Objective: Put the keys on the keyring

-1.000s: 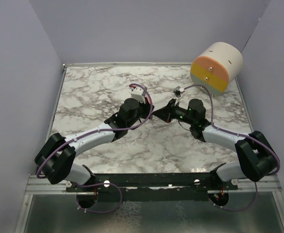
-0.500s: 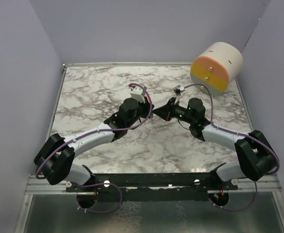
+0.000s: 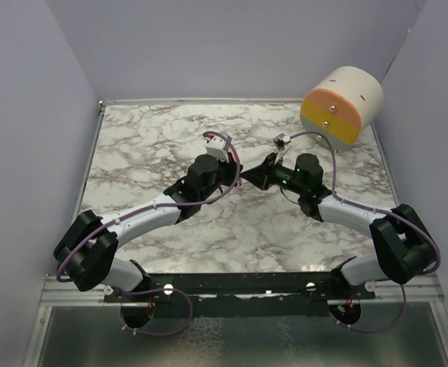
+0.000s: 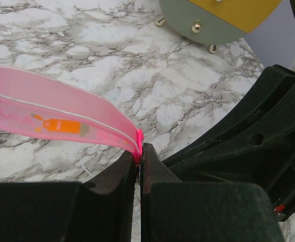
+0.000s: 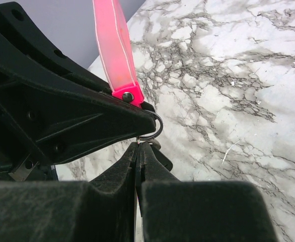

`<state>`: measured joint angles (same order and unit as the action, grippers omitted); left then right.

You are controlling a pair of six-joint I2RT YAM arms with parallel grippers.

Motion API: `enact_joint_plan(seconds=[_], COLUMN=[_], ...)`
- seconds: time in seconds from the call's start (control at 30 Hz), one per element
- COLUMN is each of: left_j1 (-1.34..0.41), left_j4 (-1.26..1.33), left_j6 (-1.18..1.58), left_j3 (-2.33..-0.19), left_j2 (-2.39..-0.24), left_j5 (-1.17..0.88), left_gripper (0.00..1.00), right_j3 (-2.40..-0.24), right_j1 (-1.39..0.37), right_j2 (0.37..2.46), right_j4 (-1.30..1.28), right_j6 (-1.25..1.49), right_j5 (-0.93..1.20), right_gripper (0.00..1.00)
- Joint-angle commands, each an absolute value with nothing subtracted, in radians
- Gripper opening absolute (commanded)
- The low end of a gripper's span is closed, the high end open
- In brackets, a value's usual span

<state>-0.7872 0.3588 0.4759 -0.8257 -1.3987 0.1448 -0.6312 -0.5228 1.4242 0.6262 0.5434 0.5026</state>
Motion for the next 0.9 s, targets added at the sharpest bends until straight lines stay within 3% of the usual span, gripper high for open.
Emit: enact_joint_plan(seconds=[0.0,0.87], left_j1=[-0.793,-0.793], left_j4=[0.384,0.232], left_j6=[0.471,0.474], left_j3=[-0.815,-0.918], left_j2=[-1.363,-1.401], left_j5=[0.141,0.091], left_gripper=[0.0,0.0], right_j3=[-0.661,-0.64], right_j1=[-0.528,-0.528], right_j2=[1.428,1.431], right_j4=[0.597,0.644], right_j6=[0.516,0.357], right_j5=[0.469,0.384], right_gripper=[0.01,0.01])
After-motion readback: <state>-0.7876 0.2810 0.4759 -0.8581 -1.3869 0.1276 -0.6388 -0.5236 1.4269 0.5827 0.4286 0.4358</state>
